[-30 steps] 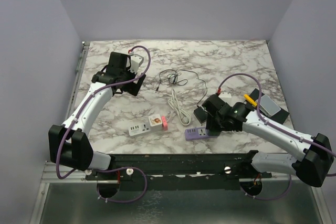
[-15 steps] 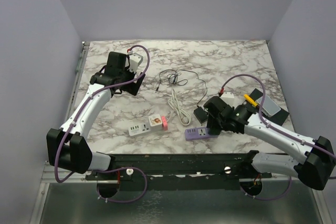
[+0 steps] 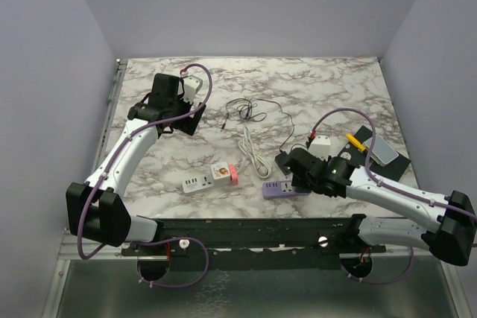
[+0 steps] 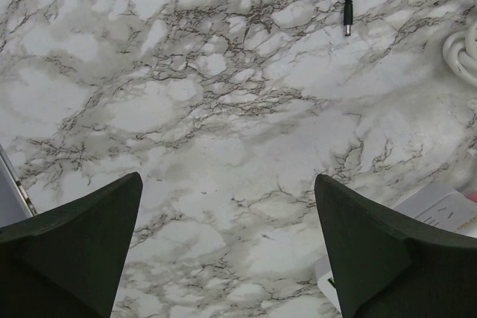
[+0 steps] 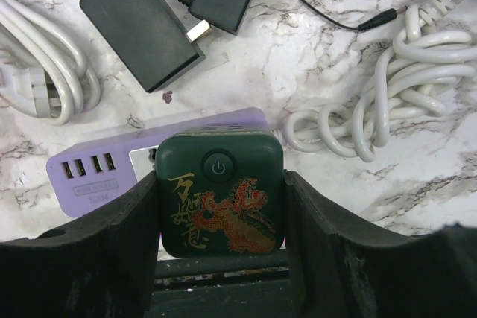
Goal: Insert the plug
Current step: Insert the plug into the socket.
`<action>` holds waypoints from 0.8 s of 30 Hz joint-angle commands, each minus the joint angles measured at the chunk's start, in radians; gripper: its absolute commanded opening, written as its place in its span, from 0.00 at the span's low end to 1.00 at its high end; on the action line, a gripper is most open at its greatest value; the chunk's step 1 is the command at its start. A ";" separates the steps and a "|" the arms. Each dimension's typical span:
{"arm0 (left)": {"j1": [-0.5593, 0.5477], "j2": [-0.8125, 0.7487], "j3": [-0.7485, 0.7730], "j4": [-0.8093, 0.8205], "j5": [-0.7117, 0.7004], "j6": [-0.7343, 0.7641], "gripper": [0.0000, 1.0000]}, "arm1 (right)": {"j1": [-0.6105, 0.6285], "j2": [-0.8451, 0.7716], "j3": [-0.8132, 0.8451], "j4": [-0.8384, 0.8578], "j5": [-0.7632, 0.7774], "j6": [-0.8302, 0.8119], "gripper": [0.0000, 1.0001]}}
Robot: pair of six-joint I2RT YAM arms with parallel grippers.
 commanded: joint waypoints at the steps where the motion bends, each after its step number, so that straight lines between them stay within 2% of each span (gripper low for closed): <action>1: 0.006 -0.016 0.022 0.015 -0.027 -0.016 0.99 | 0.050 -0.009 -0.026 -0.065 -0.018 0.099 0.01; 11: 0.005 -0.023 0.023 0.016 -0.034 -0.017 0.99 | 0.123 -0.022 -0.048 -0.090 0.019 0.184 0.00; 24: 0.006 -0.025 0.031 0.010 -0.030 -0.017 0.99 | 0.304 0.050 -0.025 -0.132 0.194 0.370 0.01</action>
